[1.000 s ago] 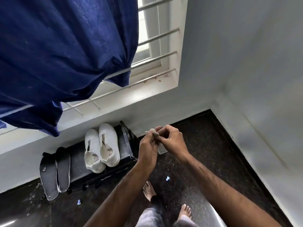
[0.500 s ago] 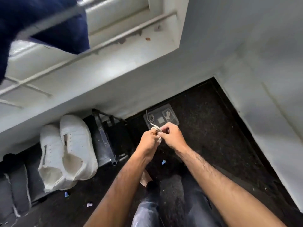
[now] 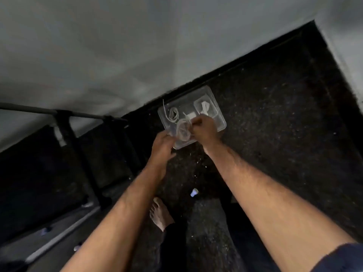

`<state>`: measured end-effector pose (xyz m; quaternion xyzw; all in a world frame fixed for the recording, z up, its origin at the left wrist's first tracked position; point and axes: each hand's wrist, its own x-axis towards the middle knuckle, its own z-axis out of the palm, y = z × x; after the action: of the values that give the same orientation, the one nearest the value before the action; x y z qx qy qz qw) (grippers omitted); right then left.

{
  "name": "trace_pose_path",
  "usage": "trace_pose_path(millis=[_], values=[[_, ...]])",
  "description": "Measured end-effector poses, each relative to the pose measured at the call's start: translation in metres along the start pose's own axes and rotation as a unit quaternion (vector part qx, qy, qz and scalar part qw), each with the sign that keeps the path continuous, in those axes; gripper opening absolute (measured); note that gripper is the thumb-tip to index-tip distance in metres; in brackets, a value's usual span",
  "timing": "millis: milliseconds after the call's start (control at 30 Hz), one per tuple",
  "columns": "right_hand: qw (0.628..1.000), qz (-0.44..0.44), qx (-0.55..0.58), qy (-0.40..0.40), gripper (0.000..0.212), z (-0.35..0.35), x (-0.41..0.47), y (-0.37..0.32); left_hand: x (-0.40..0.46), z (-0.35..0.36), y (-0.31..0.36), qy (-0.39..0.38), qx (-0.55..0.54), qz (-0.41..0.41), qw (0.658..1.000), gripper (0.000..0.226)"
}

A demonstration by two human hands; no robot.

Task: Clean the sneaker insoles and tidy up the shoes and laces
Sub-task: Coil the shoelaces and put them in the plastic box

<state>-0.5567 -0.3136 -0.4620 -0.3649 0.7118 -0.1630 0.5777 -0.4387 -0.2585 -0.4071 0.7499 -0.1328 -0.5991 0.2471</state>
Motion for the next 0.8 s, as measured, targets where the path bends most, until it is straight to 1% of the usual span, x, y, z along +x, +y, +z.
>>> trace_pose_path(millis=[33, 100, 133, 233, 300, 367, 433, 600, 733, 800], values=[[1.0, -0.008, -0.008, 0.007, 0.014, 0.007, 0.015, 0.009, 0.023, 0.004, -0.006, -0.006, 0.005, 0.002, 1.0, 0.031], [0.999, -0.019, -0.02, 0.019, 0.015, 0.02, 0.044, 0.022, 0.065, 0.013, -0.015, -0.01, -0.005, 0.003, 1.0, 0.012], [0.999, -0.027, -0.027, 0.021, 0.015, 0.027, 0.057, 0.028, 0.085, 0.016, -0.019, -0.009, 0.0, 0.006, 1.0, 0.012], [0.997, -0.051, -0.058, 0.03, 0.015, 0.046, 0.095, 0.046, 0.135, 0.026, -0.031, -0.001, 0.032, 0.03, 0.999, 0.026], [0.993, -0.07, -0.09, 0.036, 0.016, 0.056, 0.117, 0.055, 0.161, 0.03, -0.044, 0.001, 0.016, 0.035, 0.999, 0.026], [0.984, -0.084, -0.149, 0.051, 0.026, 0.063, 0.136, 0.061, 0.179, 0.036, -0.055, -0.004, -0.004, 0.036, 0.999, 0.024], [0.97, -0.1, -0.214, 0.065, 0.027, 0.071, 0.151, 0.066, 0.195, 0.042, -0.064, -0.014, -0.026, 0.04, 0.999, 0.026], [0.946, -0.148, -0.273, 0.095, 0.022, 0.087, 0.171, 0.067, 0.215, 0.046, -0.068, 0.004, -0.078, 0.05, 0.996, 0.018], [0.936, -0.155, -0.294, 0.119, 0.022, 0.098, 0.18, 0.059, 0.222, 0.043, -0.064, 0.0, -0.094, 0.061, 0.994, 0.026], [0.928, -0.153, -0.318, 0.118, 0.026, 0.1, 0.182, 0.056, 0.224, 0.04, -0.063, -0.004, -0.103, 0.06, 0.993, 0.024]])
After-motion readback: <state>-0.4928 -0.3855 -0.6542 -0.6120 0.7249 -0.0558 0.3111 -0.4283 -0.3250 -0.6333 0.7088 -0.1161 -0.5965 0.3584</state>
